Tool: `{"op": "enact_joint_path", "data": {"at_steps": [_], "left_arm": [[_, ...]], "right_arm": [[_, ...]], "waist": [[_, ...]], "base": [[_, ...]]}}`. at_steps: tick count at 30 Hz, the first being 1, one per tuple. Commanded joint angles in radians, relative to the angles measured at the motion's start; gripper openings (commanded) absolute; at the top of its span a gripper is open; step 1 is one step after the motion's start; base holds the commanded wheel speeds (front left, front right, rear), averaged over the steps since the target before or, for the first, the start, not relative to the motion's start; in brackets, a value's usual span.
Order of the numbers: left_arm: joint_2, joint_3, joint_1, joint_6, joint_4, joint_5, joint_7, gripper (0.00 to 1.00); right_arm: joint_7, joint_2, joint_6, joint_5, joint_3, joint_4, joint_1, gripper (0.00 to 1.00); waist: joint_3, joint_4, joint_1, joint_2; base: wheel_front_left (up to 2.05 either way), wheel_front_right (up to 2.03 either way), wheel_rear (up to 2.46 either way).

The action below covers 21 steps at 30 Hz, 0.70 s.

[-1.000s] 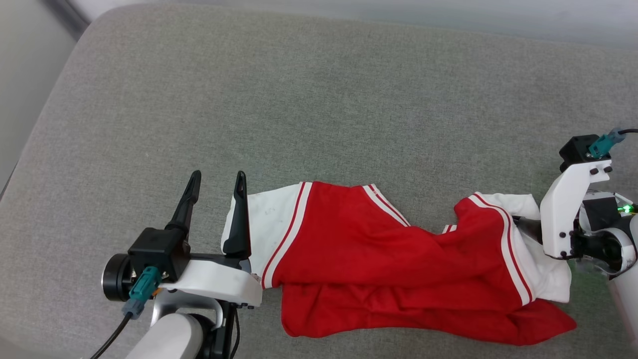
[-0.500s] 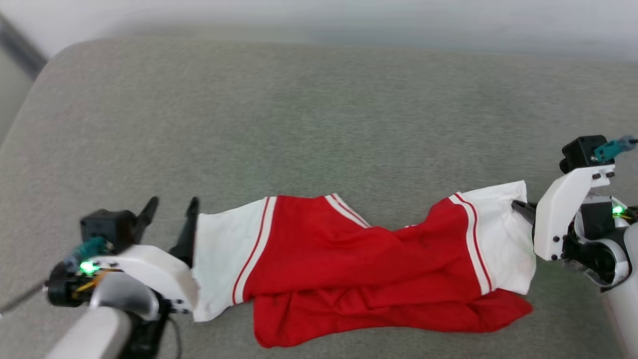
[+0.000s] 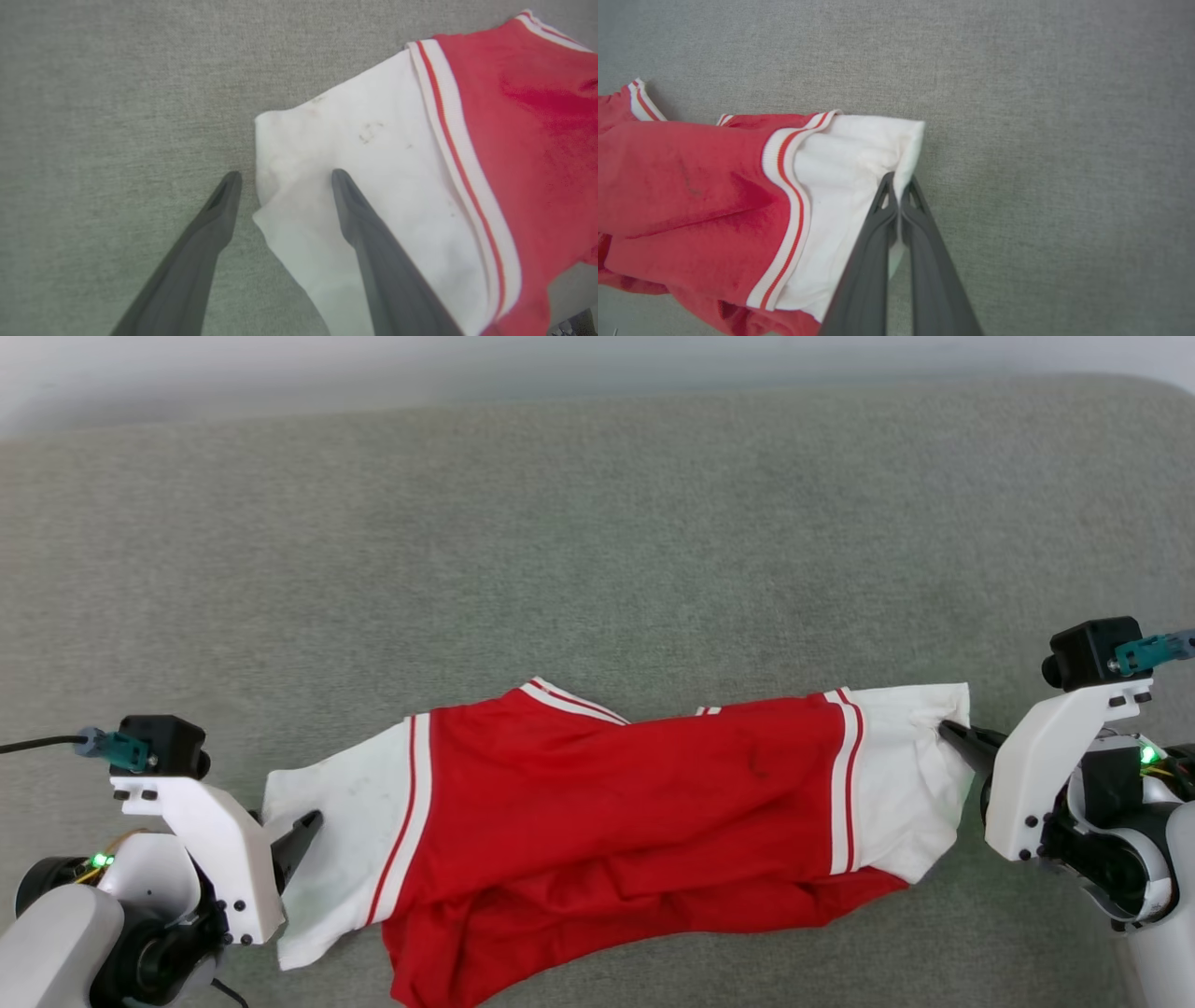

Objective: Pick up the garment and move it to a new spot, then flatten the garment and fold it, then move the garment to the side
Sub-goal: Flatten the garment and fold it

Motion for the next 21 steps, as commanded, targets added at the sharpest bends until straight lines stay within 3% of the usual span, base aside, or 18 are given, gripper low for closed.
{"op": "enact_joint_path", "data": {"at_steps": [1, 7, 8, 10, 15, 21], "left_arm": [[-0.006, -0.01, -0.02, -0.006, 0.027, -0.008, 0.027, 1.0], [-0.045, -0.079, -0.039, -0.012, 0.139, -0.026, 0.133, 1.0], [-0.059, -0.089, -0.04, -0.015, 0.154, -0.035, 0.149, 0.6], [-0.091, -0.111, -0.055, -0.035, 0.172, -0.043, 0.166, 0.0], [-0.086, -0.094, -0.122, -0.064, 0.171, 0.016, 0.072, 0.0], [-0.101, -0.081, -0.24, -0.055, 0.146, 0.118, -0.048, 0.0]], "right_arm": [[-0.001, 0.01, -0.001, -0.005, 0.002, -0.017, 0.011, 0.0], [-0.003, 0.02, -0.001, -0.001, 0.005, -0.031, 0.018, 0.0], [-0.005, 0.021, -0.001, -0.001, 0.006, -0.032, 0.017, 0.0], [-0.018, 0.021, -0.001, 0.004, 0.011, -0.036, 0.013, 0.0], [-0.051, 0.002, -0.001, -0.009, 0.013, -0.038, -0.008, 0.0], [-0.111, -0.013, -0.001, -0.044, -0.003, -0.013, -0.064, 0.0]], "waist": [[0.032, -0.028, 0.0, 0.0], [0.054, -0.044, 0.0, 0.0], [0.054, -0.046, 0.0, 0.0], [0.049, -0.046, 0.0, 0.0], [0.023, -0.032, 0.0, 0.0], [-0.024, 0.001, 0.0, 0.0]], "base": [[0.0, 0.0, 0.0], [0.0, 0.0, 0.0], [0.0, 0.0, 0.0], [0.0, 0.0, 0.0], [0.0, 0.0, 0.0], [0.0, 0.0, 0.0]]}}
